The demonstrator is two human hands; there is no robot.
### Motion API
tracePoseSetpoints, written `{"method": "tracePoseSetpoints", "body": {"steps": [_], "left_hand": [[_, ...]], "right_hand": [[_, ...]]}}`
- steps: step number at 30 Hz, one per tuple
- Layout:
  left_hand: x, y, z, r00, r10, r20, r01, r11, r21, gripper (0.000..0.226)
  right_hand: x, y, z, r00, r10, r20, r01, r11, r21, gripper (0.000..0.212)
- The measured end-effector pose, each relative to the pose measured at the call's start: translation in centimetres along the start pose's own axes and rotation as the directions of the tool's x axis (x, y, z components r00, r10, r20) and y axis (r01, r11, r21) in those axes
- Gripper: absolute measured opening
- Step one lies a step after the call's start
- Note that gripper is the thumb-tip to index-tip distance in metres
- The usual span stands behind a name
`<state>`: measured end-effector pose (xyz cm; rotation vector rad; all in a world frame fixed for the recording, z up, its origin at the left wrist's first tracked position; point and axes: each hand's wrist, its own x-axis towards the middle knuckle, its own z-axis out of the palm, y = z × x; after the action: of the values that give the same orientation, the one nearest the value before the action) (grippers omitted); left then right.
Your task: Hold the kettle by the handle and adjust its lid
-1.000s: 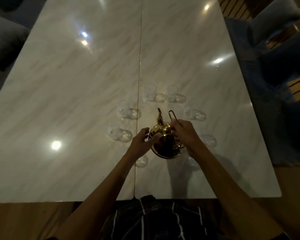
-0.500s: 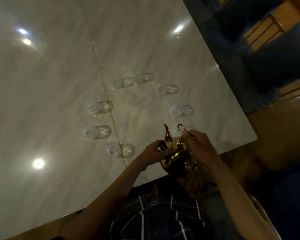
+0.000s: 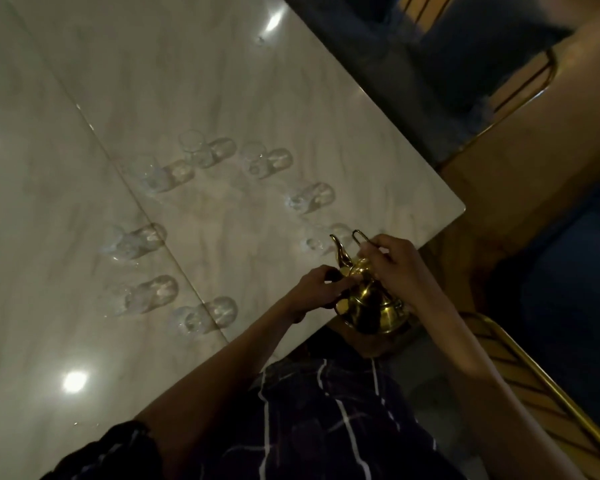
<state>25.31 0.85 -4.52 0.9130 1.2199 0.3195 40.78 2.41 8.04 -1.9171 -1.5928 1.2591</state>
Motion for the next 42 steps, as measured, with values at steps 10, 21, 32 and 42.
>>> {"method": "tracePoseSetpoints", "body": {"steps": [10,21,32,42], "left_hand": [[-0.1,0.7,2.0,0.999,0.002,0.038,-0.002,1.0,-0.016,0.074],[0.0,1.2,2.7,1.0,-0.023,0.008,0.023,1.0,-0.019,0.078],[-0.1,1.8,2.6,1.0,-0.021,0.019,0.022,0.999,-0.029,0.075],[-0.3,2.7,2.5,0.999,0.007,0.039,-0.008,1.0,0.026,0.073]], "right_hand": [[-0.1,-0.2,-2.1,1.0,-0.007,-0.002,0.007,0.996,-0.087,0.024],[0.9,-0.2,-2.7,1.0,-0.007,0.015,0.008,0.992,-0.13,0.024],[1.1,-0.6,-3.0,1.0,-0.005,0.027,0.009,0.988,-0.156,0.025],[1.1,-1.0,-3.4,0.999,-0.001,0.037,0.007,0.985,-0.17,0.023]]}}
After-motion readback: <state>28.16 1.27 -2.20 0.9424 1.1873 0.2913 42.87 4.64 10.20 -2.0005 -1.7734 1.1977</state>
